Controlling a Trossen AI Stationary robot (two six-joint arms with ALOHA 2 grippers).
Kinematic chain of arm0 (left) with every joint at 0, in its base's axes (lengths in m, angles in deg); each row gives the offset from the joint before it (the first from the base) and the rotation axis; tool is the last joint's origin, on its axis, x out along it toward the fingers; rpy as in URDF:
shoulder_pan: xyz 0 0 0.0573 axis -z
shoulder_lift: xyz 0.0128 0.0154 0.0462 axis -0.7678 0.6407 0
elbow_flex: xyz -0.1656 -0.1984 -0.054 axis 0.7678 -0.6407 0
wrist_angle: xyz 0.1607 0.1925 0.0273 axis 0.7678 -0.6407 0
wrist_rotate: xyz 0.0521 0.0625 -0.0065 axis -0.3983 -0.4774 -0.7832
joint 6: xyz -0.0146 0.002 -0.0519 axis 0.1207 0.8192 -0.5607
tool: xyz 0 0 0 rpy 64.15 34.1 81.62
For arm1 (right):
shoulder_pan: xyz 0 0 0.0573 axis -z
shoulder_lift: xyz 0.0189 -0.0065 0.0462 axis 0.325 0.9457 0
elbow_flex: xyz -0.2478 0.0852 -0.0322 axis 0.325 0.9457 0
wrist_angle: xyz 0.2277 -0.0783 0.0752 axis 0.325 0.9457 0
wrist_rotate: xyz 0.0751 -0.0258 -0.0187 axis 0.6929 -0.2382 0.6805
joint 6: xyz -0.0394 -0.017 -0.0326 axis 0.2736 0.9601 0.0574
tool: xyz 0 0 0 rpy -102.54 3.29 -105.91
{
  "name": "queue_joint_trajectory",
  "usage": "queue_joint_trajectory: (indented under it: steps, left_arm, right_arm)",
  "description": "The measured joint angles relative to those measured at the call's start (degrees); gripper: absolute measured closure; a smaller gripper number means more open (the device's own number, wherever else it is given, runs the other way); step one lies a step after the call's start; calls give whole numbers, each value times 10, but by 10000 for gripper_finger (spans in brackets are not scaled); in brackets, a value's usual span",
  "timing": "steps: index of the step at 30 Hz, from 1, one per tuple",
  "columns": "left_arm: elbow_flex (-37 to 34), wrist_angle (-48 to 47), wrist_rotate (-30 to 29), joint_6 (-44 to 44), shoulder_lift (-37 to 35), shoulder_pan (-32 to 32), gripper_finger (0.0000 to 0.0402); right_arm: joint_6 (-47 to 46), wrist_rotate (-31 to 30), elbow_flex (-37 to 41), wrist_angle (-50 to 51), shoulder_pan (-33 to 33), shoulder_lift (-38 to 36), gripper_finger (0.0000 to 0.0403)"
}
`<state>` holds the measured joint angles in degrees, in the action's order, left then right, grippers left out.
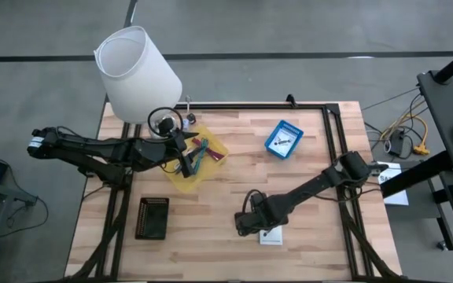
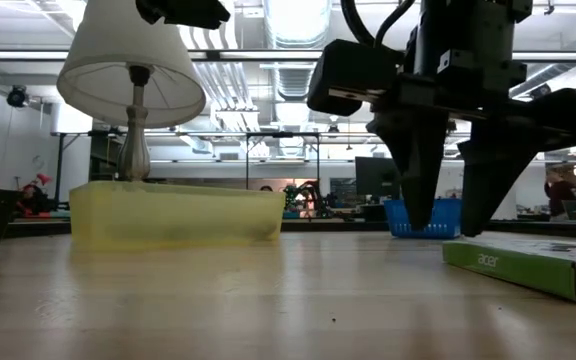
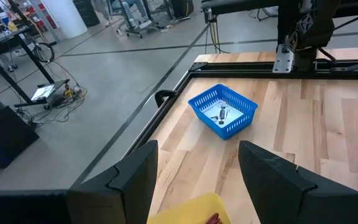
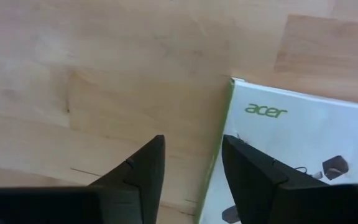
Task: Pick and place items into bin
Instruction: Stack the card reader box on top of the card reader box in the blue bin
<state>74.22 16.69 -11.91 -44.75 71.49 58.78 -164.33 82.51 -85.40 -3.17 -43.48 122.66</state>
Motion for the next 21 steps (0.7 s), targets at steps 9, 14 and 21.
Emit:
queue_joint_trajectory:
  steps: [9, 14, 21]
  left_arm:
    - [0, 0, 0, 0, 0, 0, 194]
    - [0, 0, 0, 0, 0, 0, 194]
    - [0, 0, 0, 0, 0, 0, 194]
  right_arm:
    - [35, 9, 0, 5, -1, 0, 266]
    - [30, 18, 10, 4, -5, 0, 261]
    - [24, 30, 29, -4, -5, -1, 259]
